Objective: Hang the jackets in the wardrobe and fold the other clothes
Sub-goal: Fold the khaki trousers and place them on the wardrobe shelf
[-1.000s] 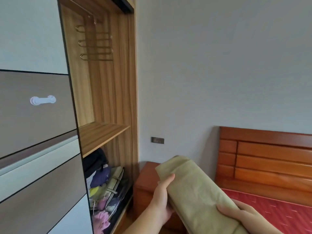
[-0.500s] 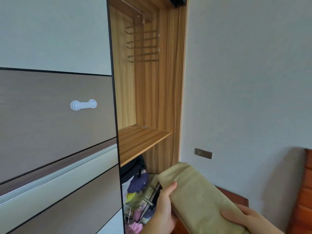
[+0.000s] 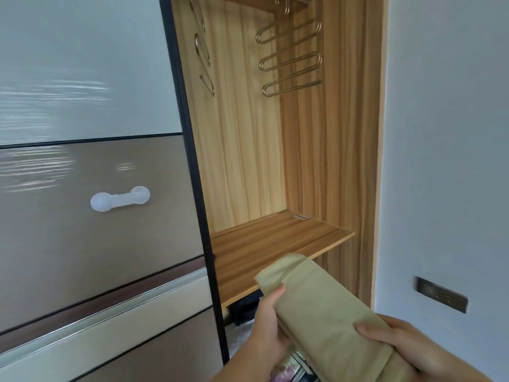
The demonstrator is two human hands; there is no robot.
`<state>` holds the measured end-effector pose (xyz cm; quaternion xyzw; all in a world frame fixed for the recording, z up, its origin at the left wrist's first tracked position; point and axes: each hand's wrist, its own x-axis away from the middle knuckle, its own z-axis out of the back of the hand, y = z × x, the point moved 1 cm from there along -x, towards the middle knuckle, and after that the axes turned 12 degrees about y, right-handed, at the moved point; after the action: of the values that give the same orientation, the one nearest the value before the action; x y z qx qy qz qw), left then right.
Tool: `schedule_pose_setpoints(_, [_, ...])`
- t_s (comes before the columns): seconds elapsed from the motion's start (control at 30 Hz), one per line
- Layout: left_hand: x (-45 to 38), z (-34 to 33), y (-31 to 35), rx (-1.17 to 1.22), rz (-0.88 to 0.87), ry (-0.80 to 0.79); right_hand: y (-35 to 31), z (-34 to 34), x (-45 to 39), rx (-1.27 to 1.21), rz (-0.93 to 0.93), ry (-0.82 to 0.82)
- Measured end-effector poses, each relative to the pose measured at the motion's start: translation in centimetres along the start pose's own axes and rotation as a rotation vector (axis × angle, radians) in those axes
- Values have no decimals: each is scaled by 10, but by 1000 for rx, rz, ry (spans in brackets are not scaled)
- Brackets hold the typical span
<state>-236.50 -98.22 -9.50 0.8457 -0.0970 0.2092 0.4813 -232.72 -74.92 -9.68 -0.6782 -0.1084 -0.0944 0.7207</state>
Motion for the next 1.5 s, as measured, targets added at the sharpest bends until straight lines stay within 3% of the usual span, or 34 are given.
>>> schedule_pose_setpoints(0.1, [-46, -10, 19, 82, -21, 83, -25, -4, -55, 80, 29, 34])
schedule_pose_setpoints(0.3, [-160, -39, 39, 215, 32, 120, -53, -8, -178, 382, 130, 292])
schedule_pose_setpoints(0.4, [-208, -48, 43, 242, 83, 156, -61, -2, -237, 470, 115, 323])
schedule_pose_setpoints(0.7, [-317, -35, 84, 77, -15, 451, -72, -21, -390, 547, 126, 204])
schedule_pose_setpoints(0.87, [-344, -14, 98, -62, -74, 588, -89, -47, -479, 574, 99, -51])
schedule_pose_setpoints(1.0, [-353, 9, 100, -424, -22, 672, -107, -80, -523, 691, 242, -160])
schedule_pose_setpoints(1.1, [-361, 30, 99, -976, -276, 873, -114, -94, -540, 860, 407, -149])
schedule_pose_setpoints(1.17, [-362, 27, 102, -1403, -486, 795, -109, -96, -540, 1052, 538, -59])
schedule_pose_setpoints(1.23, [-371, 20, 102, -1648, -516, 584, -98, -93, -523, 1229, 668, -15])
schedule_pose_setpoints(1.3, [-383, 16, 97, -1694, -508, 529, -83, -86, -505, 1296, 688, -43])
schedule_pose_setpoints(1.5, [-416, 11, 102, -1654, -607, 657, -70, -88, -540, 1219, 687, -120])
